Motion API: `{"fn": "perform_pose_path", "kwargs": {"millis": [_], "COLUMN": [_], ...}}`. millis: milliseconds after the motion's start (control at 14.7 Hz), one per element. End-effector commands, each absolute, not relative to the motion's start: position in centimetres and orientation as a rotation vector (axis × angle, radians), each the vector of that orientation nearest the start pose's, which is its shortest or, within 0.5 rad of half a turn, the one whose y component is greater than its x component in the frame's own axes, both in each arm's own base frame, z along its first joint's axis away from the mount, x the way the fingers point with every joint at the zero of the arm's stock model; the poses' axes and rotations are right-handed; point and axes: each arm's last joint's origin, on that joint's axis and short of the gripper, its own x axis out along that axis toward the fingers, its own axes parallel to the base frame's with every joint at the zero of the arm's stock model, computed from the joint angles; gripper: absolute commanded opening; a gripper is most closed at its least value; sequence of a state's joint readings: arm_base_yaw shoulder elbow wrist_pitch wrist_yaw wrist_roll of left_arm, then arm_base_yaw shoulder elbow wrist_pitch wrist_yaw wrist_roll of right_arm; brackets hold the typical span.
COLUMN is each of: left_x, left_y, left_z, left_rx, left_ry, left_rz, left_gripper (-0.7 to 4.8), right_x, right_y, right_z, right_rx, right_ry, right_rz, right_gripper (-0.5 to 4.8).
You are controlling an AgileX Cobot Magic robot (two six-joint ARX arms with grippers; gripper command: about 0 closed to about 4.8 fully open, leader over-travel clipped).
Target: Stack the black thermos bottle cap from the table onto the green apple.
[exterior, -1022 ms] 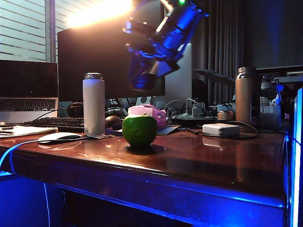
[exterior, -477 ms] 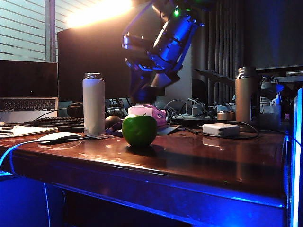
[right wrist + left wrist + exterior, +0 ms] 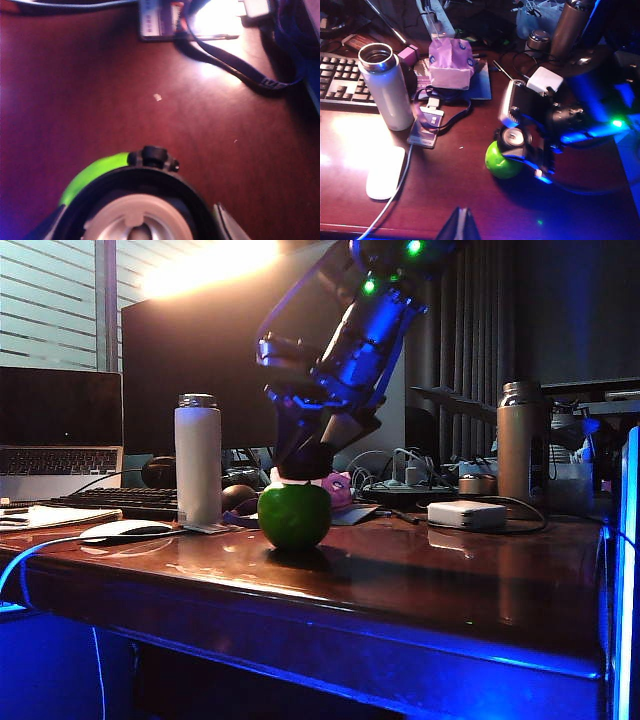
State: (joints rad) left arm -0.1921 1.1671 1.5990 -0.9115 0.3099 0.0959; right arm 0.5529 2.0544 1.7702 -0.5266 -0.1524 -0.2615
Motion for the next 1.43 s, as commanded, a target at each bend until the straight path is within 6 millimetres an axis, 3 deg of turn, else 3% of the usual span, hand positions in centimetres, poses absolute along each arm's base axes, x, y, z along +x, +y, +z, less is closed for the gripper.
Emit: {"fn": "perform_pose_path", "kwargs": {"millis": [68, 273, 477, 886, 1431], "left_x": [19.2, 19.2, 19.2, 19.2, 19.2], "left_y": [-4.6, -4.6, -4.6, -4.6, -4.6], "left_z": [46.1, 46.1, 46.1, 46.1, 46.1], "left_rx": [0.061, 0.061, 0.061, 0.061, 0.064], "left_ry": [0.454, 0.456, 0.456, 0.456, 0.455], "left_rz": [-0.515, -0.515, -0.515, -0.515, -0.515], "left_gripper": [-0.03, -0.03, -0.03, -0.02, -0.03], "right_x": [39.9, 39.9, 39.5, 39.8, 40.1], "right_y": [25.2, 25.1, 24.9, 25.4, 26.0], "right_z": [27.0, 27.8, 27.4, 27.5, 25.8], "right_rx": [-0.397, -0.403, -0.424, -0.416, -0.418], "right_ry": [0.716, 0.745, 0.799, 0.751, 0.794], "right_rz": [0.772, 0.772, 0.784, 0.793, 0.816], "right_gripper": [3.23, 3.23, 3.23, 3.23, 3.23]}}
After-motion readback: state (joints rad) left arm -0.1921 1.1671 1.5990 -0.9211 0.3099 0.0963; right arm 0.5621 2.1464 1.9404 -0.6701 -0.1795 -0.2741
